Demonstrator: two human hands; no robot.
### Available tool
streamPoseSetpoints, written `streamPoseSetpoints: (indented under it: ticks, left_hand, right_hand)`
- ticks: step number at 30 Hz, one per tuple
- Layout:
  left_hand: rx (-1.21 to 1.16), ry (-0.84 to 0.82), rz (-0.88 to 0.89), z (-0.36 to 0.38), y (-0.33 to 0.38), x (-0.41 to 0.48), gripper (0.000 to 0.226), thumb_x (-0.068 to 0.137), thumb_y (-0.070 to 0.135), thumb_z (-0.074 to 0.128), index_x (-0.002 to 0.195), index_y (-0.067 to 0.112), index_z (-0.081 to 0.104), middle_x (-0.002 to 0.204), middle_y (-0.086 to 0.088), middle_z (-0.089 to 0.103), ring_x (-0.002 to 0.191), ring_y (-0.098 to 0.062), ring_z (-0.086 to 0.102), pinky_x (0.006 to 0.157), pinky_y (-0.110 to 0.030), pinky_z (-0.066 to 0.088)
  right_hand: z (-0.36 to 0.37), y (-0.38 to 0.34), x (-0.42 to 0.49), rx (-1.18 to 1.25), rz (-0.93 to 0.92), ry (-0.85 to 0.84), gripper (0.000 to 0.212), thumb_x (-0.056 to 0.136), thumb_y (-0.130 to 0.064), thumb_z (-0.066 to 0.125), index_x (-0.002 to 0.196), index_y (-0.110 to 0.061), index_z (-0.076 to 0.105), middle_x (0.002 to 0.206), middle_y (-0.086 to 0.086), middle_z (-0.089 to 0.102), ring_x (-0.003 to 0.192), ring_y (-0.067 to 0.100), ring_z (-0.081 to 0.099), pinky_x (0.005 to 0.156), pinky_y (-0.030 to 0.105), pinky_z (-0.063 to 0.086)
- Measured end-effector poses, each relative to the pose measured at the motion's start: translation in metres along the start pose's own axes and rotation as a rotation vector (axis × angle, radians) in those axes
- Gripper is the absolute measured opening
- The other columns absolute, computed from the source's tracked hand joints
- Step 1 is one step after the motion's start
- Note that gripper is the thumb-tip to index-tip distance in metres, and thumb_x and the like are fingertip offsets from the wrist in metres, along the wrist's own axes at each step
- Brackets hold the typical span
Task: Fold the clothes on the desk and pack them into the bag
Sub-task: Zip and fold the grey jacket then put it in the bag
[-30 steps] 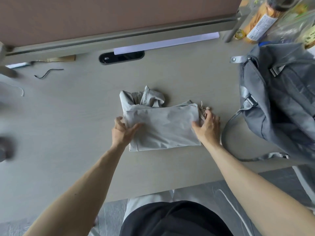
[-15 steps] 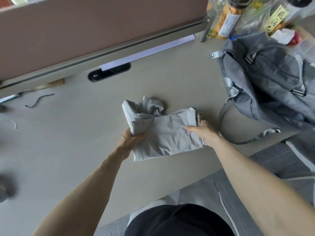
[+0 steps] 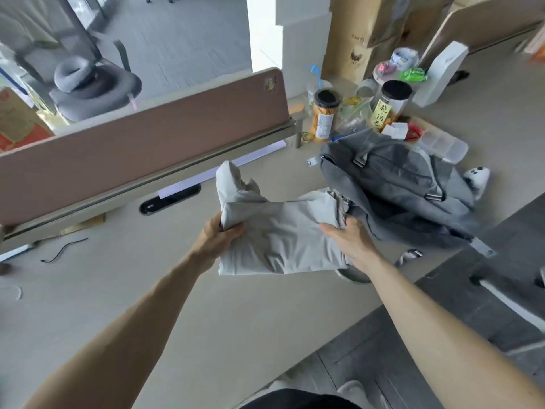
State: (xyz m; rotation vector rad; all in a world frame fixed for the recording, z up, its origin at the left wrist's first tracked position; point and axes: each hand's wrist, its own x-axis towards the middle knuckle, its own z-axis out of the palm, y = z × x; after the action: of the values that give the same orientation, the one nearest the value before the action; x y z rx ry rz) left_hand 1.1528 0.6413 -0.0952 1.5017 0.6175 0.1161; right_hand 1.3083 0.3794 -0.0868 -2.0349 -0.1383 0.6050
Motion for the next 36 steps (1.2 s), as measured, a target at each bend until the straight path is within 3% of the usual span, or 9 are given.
streamPoseSetpoints:
  ticks: [3, 6, 10, 14, 20, 24, 28, 31, 36]
  left_hand:
    - [0.022, -0.053, 0.084, 0.044, 0.04, 0.008, 0.04, 0.084, 0.02, 0.075, 0.122, 0.022, 0.065, 0.12, -0.007, 0.071, 0.11, -0.025, 0.068, 0.093, -0.041, 0.056]
    - [0.062, -0.09, 0.133, 0.096, 0.068, 0.013, 0.038, 0.082, 0.021, 0.075, 0.119, 0.022, 0.066, 0.117, -0.006, 0.072, 0.105, -0.022, 0.068, 0.094, -0.042, 0.055]
    - [0.143, -0.129, 0.158, 0.155, 0.088, 0.018, 0.033, 0.08, 0.024, 0.075, 0.112, 0.021, 0.068, 0.115, -0.006, 0.072, 0.103, -0.021, 0.068, 0.098, -0.046, 0.054]
    - [0.226, -0.164, 0.163, 0.201, 0.098, 0.023, 0.037, 0.079, 0.026, 0.077, 0.114, 0.019, 0.068, 0.116, -0.008, 0.072, 0.109, -0.028, 0.068, 0.099, -0.048, 0.053]
    - [0.296, -0.17, 0.131, 0.25, 0.103, 0.047, 0.043, 0.073, 0.026, 0.076, 0.114, 0.017, 0.067, 0.113, -0.008, 0.072, 0.098, -0.017, 0.067, 0.096, -0.045, 0.053]
    - [0.262, -0.208, 0.131, 0.274, 0.103, 0.08, 0.033, 0.076, 0.024, 0.074, 0.108, 0.019, 0.068, 0.102, 0.003, 0.072, 0.093, -0.013, 0.064, 0.089, -0.037, 0.05]
    - [0.177, -0.269, 0.129, 0.287, 0.1, 0.131, 0.024, 0.08, 0.016, 0.071, 0.101, 0.027, 0.07, 0.101, 0.003, 0.07, 0.095, -0.016, 0.062, 0.091, -0.036, 0.051]
    - [0.136, -0.273, 0.068, 0.286, 0.09, 0.178, 0.032, 0.08, 0.013, 0.073, 0.111, 0.017, 0.068, 0.104, -0.001, 0.07, 0.097, -0.019, 0.064, 0.093, -0.038, 0.052]
    - [0.467, -0.159, -0.016, 0.287, 0.049, 0.242, 0.026, 0.088, 0.005, 0.073, 0.107, 0.02, 0.064, 0.094, 0.002, 0.065, 0.091, -0.015, 0.059, 0.078, -0.024, 0.047]
  right_hand:
    - [-0.053, 0.0, -0.004, 0.075, -0.04, 0.052, 0.009, 0.084, -0.027, 0.073, 0.086, -0.021, 0.067, 0.089, -0.01, 0.069, 0.089, 0.013, 0.068, 0.077, 0.03, 0.054]
    - [-0.108, 0.009, -0.01, 0.105, -0.064, 0.091, 0.019, 0.084, -0.028, 0.073, 0.099, -0.016, 0.072, 0.094, -0.006, 0.073, 0.091, 0.014, 0.069, 0.08, 0.032, 0.055]
    - [-0.168, 0.033, -0.019, 0.107, -0.024, 0.14, 0.021, 0.086, -0.034, 0.072, 0.074, -0.02, 0.062, 0.079, -0.008, 0.065, 0.074, 0.008, 0.061, 0.064, 0.027, 0.048]
    - [-0.204, 0.061, -0.022, 0.161, 0.008, 0.145, 0.019, 0.087, -0.031, 0.073, 0.075, -0.019, 0.065, 0.082, 0.001, 0.069, 0.08, 0.021, 0.066, 0.066, 0.03, 0.048]
    - [-0.229, 0.089, -0.006, 0.216, 0.052, 0.118, 0.017, 0.087, -0.027, 0.073, 0.074, -0.021, 0.065, 0.088, 0.006, 0.071, 0.09, 0.025, 0.069, 0.068, 0.029, 0.047]
    - [-0.242, 0.091, 0.025, 0.258, 0.083, 0.13, 0.017, 0.088, -0.025, 0.073, 0.075, -0.019, 0.064, 0.077, -0.004, 0.067, 0.078, 0.018, 0.065, 0.058, 0.022, 0.045]
    - [-0.248, 0.096, 0.071, 0.262, 0.157, 0.127, 0.018, 0.085, -0.031, 0.076, 0.08, -0.015, 0.07, 0.084, 0.001, 0.074, 0.083, 0.019, 0.07, 0.067, 0.028, 0.052]
    - [-0.243, 0.103, 0.101, 0.267, 0.236, 0.097, 0.028, 0.084, -0.033, 0.076, 0.09, -0.006, 0.073, 0.091, 0.007, 0.075, 0.093, 0.027, 0.071, 0.074, 0.036, 0.056]
    - [-0.223, 0.118, 0.133, -0.01, 0.305, -0.039, 0.032, 0.084, -0.035, 0.07, 0.08, -0.004, 0.066, 0.073, 0.003, 0.064, 0.068, 0.019, 0.061, 0.057, 0.031, 0.045]
